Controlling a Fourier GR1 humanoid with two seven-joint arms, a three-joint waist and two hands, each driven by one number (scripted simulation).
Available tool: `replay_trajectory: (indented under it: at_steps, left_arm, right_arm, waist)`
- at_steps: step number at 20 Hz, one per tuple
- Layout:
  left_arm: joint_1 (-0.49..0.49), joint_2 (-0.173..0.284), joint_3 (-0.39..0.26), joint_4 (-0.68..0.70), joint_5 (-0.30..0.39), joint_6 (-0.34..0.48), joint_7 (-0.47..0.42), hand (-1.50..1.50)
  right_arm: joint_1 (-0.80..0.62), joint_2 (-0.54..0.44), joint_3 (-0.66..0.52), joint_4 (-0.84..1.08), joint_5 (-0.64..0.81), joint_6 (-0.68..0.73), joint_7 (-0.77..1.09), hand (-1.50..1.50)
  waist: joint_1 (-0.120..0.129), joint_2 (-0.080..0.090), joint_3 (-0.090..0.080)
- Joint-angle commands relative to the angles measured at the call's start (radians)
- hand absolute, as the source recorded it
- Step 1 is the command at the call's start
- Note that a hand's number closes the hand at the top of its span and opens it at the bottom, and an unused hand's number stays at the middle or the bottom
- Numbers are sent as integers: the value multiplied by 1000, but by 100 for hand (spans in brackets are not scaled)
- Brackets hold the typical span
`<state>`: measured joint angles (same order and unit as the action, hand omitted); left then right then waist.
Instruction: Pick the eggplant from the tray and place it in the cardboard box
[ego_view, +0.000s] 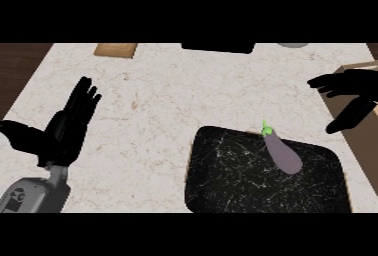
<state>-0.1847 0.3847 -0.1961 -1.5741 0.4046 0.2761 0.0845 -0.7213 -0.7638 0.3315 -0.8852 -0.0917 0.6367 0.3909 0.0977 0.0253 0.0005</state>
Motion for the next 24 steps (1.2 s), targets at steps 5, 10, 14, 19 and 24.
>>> replay_trajectory:
  at_steps: [5,10,14,19,24]
  left_arm:
    - [-53,-28,-12,14,-14,27,40,0]
    - [-25,-70,-24,33,-43,54,8,0]
    - [22,-39,9,-4,-40,45,24,0]
    - [17,-46,0,-77,-71,82,85,0]
    - [35,-43,58,-15,-46,17,40,0]
  right_arm:
    - [-284,97,74,266,-56,426,196,-150]
    - [-427,260,36,479,-84,406,250,-150]
    - [-477,344,17,557,-86,401,258,-150]
    - [-532,404,14,627,-48,376,278,-150]
    - [-502,424,27,630,8,381,268,-150]
  waist:
    - [5,3,-1]
    - [-26,-3,-1]
    - [-48,-12,0]
    - [-57,-15,0]
    - [-74,-19,-1]
